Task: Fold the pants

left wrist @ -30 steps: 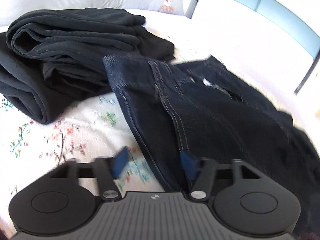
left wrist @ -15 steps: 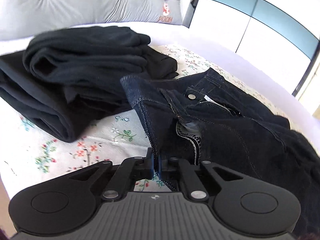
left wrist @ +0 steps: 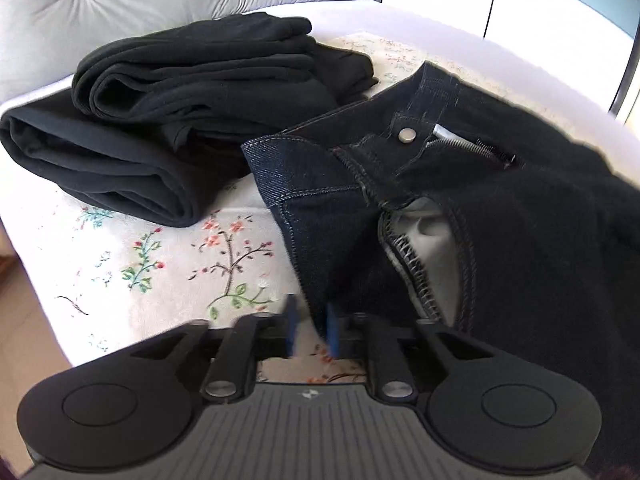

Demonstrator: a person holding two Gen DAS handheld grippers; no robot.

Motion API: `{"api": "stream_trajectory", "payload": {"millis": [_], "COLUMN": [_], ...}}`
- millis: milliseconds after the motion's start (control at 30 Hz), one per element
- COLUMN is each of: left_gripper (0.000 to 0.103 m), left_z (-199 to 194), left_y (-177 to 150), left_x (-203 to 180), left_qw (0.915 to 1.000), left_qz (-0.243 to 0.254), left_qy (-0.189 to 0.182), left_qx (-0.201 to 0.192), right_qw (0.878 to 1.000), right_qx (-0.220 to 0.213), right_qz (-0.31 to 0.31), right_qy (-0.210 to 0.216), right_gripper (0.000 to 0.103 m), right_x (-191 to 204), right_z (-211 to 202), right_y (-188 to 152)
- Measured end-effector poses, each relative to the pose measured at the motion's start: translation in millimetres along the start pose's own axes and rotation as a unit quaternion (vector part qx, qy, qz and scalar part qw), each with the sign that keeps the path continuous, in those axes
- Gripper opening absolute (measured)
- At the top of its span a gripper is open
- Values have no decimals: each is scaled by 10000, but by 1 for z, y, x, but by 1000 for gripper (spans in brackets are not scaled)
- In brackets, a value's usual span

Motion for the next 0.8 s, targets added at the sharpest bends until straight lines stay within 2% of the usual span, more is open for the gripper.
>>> {"api": "stream_trajectory", "payload": {"millis": [67, 133, 167, 200, 333, 400, 500, 633, 800], "left_gripper": [79, 92, 100, 103, 103, 103, 103, 103, 103], "left_z": [-10, -18, -23, -27, -50, -62, -76, -78, -74], "left_y": [0, -3, -5, -7, -18, -22, -25, -31, -33], "left_x": [-3, -8, -12, -18, -52, -72, -106, -152, -205], "left_qw": [9999, 9995, 9991, 9985, 9938, 9895, 9802, 9692, 9590], "left_qz": [77, 213, 298, 409, 800, 1027, 1472, 1893, 2227], "left_qy": [-69, -226, -261, -328, -699, -889, -1126, -1427, -1664], "left_qx": [-102, -116, -122, -141, -342, -498, -703, -667, -549], "right_qw": [10000, 9992, 9978, 9962, 9875, 9843, 9839, 9830, 9686], "right_qx": [17, 20, 24, 2, -147, -243, -348, -318, -208], "right_qz": [48, 287, 465, 613, 1031, 1185, 1348, 1699, 2437], "right_qy": [38, 289, 469, 618, 1184, 1285, 1119, 623, 455], "right_gripper": [21, 37, 53, 64, 67, 76, 85, 87, 93], "right_x": [-1, -7, -12, -16, -34, -45, -70, -114, -168], "right_z": [-4, -12, -16, -22, -39, -43, -37, -6, 37], "right_y": [-1, -2, -2, -6, -2, 5, 19, 36, 44]}}
Point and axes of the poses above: each gripper's, at about its wrist camera, not at the fingertips, and z roughly the way its jaws point, x to its left, y to its top, the point moved 7 cm from there along z, roughly the way its jaws point, and after that the axes turned 5 degrees about x, right-handed, at the moved point
